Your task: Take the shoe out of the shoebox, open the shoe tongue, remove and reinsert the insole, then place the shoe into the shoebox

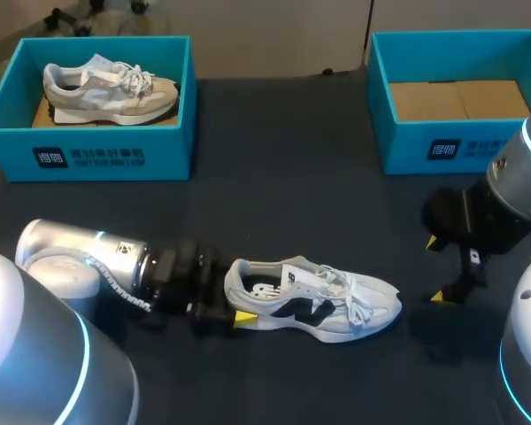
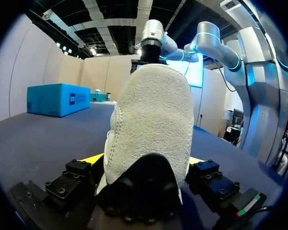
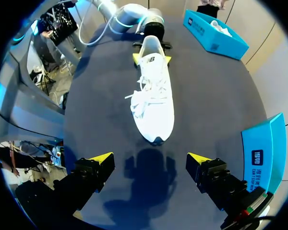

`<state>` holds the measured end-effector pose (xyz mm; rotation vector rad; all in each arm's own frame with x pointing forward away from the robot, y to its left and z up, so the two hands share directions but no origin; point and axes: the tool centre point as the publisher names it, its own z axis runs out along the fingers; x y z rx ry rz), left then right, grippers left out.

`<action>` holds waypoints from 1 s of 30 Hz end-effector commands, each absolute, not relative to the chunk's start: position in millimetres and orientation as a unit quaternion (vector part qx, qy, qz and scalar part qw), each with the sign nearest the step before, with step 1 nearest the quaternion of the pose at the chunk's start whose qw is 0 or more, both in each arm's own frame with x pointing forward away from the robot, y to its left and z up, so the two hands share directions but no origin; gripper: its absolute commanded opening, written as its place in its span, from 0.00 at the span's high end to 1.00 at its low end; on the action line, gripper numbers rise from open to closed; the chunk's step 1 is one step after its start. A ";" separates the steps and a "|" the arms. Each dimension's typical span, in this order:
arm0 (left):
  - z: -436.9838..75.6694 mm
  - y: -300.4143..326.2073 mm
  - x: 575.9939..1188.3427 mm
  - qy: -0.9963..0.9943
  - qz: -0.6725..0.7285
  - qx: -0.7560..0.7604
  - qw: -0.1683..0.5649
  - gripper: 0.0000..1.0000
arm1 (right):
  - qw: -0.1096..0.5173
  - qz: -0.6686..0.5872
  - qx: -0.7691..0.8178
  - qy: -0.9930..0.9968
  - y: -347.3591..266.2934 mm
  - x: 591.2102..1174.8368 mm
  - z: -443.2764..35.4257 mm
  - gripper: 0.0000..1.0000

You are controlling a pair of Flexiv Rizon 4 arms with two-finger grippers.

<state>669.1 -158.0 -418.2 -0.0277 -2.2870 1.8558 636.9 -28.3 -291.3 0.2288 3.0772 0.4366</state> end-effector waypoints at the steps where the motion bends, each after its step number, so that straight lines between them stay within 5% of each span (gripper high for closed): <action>1: -421.5 -167.7 666.2 -0.777 0.622 -0.008 0.096 0.00 | 0.014 0.139 0.074 0.987 -27.8 636.3 -292.9 0.00; 15: -427.1 -171.7 669.0 -0.778 0.623 0.005 0.087 0.00 | 0.014 0.139 0.074 0.987 -27.8 636.3 -292.9 0.00; 16: -427.2 -171.8 669.0 -0.777 0.623 0.005 0.087 0.17 | 0.014 0.139 0.074 0.987 -27.8 636.3 -292.9 0.00; 17: -427.2 -171.7 669.0 -0.777 0.624 0.005 0.086 0.83 | 0.014 0.139 0.074 0.987 -27.8 636.3 -292.9 0.00; 18: -427.2 -171.7 669.0 -0.777 0.624 0.005 0.086 1.00 | 0.014 0.139 0.074 0.987 -27.8 636.3 -292.9 0.00; 30: -429.8 -165.6 667.7 -0.778 0.621 -0.006 0.092 1.00 | 0.014 0.139 0.074 0.987 -27.8 636.3 -292.9 0.00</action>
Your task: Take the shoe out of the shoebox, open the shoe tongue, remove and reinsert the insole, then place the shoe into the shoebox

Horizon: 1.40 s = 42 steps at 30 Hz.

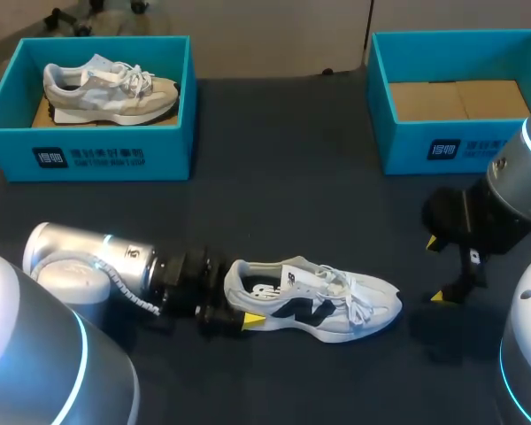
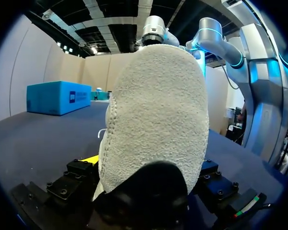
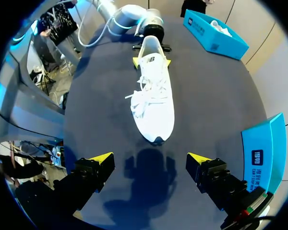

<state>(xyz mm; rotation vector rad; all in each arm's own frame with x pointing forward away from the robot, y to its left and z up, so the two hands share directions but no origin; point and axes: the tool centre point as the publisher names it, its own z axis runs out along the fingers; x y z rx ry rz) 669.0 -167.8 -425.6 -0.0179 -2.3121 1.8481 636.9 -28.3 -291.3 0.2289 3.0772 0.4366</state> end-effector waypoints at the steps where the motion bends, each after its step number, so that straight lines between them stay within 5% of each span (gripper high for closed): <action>1: -429.8 -165.6 667.7 -0.778 0.621 -0.006 0.092 1.00 | 0.014 0.139 0.074 0.987 -27.8 636.3 -292.9 0.00; 14: -429.8 -165.6 667.7 -0.778 0.621 -0.006 0.092 1.00 | 0.006 0.117 0.076 0.990 -0.9 653.2 -275.2 0.00; 26: -429.8 -165.6 667.7 -0.778 0.621 -0.006 0.092 1.00 | -0.039 0.065 0.297 0.952 34.9 651.3 -263.0 0.00; 42: -429.8 -165.6 667.7 -0.778 0.621 -0.006 0.092 1.00 | 0.006 0.040 0.444 0.895 65.8 627.7 -261.2 0.00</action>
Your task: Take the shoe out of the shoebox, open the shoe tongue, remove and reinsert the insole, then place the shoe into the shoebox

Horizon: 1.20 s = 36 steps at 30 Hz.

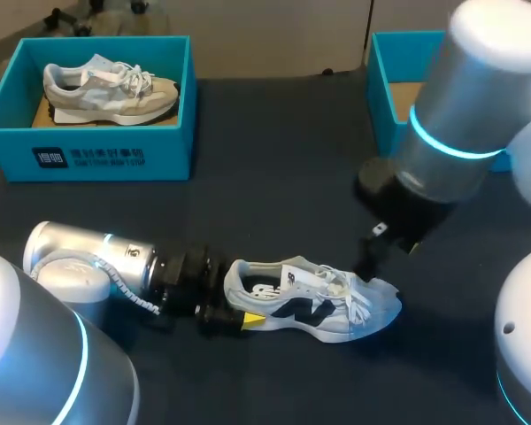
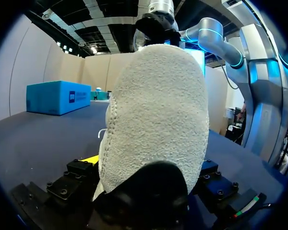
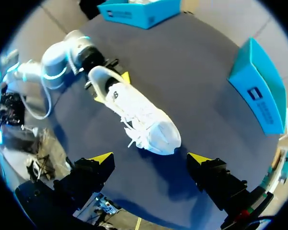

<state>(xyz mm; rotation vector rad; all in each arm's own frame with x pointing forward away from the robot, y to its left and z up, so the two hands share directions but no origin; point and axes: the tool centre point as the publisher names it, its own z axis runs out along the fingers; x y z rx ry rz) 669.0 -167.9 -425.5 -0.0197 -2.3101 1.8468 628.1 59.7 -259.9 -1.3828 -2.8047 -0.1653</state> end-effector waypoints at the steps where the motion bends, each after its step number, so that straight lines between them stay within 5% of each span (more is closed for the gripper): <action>1: -429.8 -165.6 667.7 -0.778 0.621 -0.006 0.092 1.00 | -0.006 -0.040 -0.444 -0.895 65.8 627.7 -261.2 0.00; 36: -429.8 -165.6 667.7 -0.778 0.621 -0.006 0.092 1.00 | -0.087 -0.009 -0.673 -0.734 164.8 617.0 -267.6 0.00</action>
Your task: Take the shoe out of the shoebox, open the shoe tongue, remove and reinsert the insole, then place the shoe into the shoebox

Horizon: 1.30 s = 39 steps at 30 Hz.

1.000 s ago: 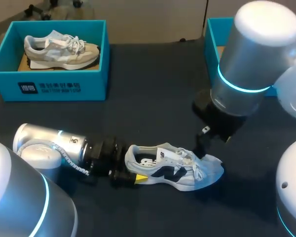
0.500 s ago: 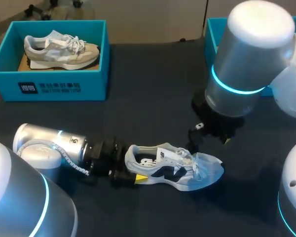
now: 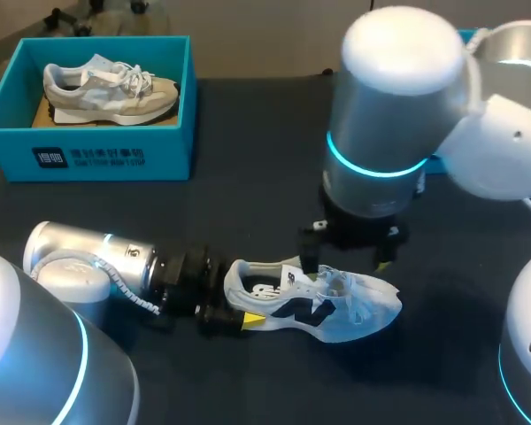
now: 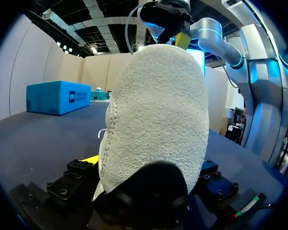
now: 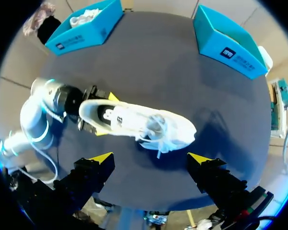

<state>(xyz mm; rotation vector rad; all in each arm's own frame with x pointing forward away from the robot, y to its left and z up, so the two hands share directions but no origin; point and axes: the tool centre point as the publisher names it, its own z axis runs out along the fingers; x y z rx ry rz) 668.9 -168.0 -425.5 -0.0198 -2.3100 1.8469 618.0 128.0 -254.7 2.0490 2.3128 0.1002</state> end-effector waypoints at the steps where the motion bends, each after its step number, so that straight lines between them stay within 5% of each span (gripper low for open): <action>1: -429.8 -165.6 667.7 -0.778 0.621 -0.006 0.092 1.00 | 0.087 0.009 0.673 0.734 164.8 617.0 -267.6 0.00; 39: -429.8 -165.6 667.7 -0.778 0.621 -0.006 0.092 1.00 | 0.141 -0.059 0.679 0.718 195.9 646.5 -313.7 0.00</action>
